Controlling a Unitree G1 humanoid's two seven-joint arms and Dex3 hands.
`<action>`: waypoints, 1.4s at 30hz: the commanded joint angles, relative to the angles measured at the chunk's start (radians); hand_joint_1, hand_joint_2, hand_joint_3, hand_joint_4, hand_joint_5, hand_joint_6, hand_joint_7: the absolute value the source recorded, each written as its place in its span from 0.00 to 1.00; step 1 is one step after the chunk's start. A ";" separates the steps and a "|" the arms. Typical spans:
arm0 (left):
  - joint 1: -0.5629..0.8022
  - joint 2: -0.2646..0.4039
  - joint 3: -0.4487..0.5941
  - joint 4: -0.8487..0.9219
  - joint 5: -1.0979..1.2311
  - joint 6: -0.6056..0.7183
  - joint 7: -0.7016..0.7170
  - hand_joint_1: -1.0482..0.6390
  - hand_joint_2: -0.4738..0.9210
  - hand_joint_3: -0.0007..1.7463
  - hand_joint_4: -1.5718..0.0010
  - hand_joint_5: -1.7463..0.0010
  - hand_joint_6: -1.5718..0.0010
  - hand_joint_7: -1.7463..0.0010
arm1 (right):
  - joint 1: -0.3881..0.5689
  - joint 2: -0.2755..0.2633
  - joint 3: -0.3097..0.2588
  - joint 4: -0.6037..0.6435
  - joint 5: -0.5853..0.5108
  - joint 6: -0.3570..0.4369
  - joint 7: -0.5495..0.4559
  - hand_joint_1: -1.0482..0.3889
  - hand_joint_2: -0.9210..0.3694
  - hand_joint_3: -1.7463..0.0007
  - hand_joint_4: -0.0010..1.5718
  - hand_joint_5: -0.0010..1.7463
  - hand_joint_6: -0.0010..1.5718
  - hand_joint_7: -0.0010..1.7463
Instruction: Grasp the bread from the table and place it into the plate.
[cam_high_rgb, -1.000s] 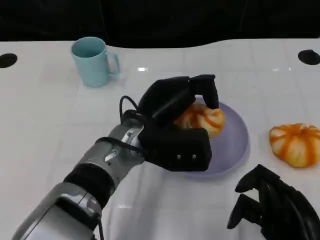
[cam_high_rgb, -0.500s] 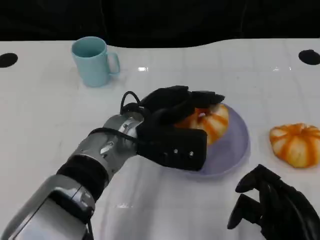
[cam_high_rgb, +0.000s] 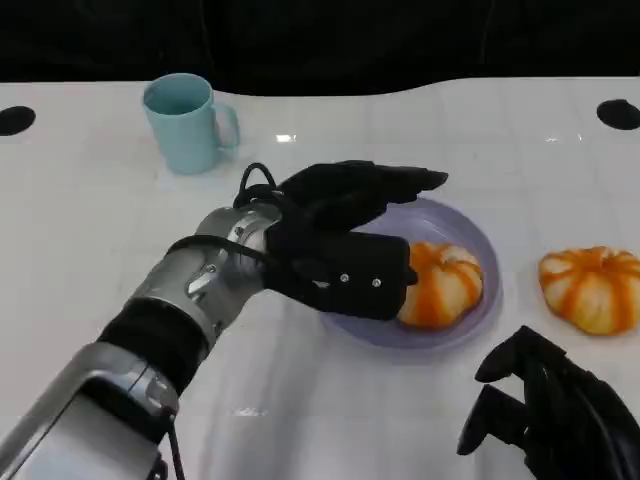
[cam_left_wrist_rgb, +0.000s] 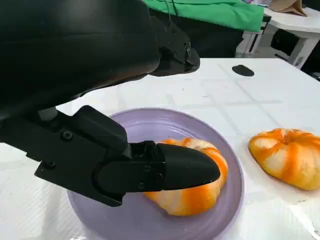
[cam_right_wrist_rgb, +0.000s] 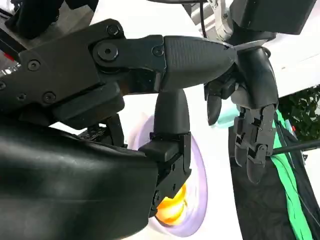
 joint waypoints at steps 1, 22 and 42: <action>0.027 0.038 0.024 -0.050 -0.034 0.001 -0.036 0.03 1.00 0.36 1.00 0.94 0.93 1.00 | 0.004 -0.012 -0.008 -0.012 0.006 0.008 -0.004 0.37 0.00 0.72 0.41 1.00 0.26 0.97; 0.255 0.122 0.242 -0.282 -0.467 -0.075 -0.294 0.11 1.00 0.27 0.91 0.84 0.86 0.98 | 0.006 -0.015 -0.008 -0.019 -0.002 0.009 0.000 0.36 0.00 0.72 0.40 1.00 0.26 0.98; 0.559 -0.012 0.499 -0.509 -1.031 0.171 -0.505 0.19 1.00 0.22 0.63 0.39 0.50 0.82 | 0.000 -0.022 -0.014 -0.014 -0.004 0.007 0.004 0.37 0.00 0.72 0.41 1.00 0.28 0.98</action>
